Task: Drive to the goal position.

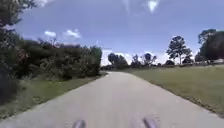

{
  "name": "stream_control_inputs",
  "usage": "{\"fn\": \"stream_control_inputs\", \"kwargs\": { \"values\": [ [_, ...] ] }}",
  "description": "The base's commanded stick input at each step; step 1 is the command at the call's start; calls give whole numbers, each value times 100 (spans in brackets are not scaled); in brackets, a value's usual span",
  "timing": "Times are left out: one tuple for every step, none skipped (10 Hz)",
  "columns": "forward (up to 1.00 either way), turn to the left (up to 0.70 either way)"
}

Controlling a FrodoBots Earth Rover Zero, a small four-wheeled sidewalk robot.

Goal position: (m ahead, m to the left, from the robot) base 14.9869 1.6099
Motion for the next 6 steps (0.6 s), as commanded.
{"fn": "stream_control_inputs", "kwargs": {
  "values": [
    [50,0],
    [50,0],
    [50,0],
    [50,0],
    [50,0],
    [50,0]
  ]
}}
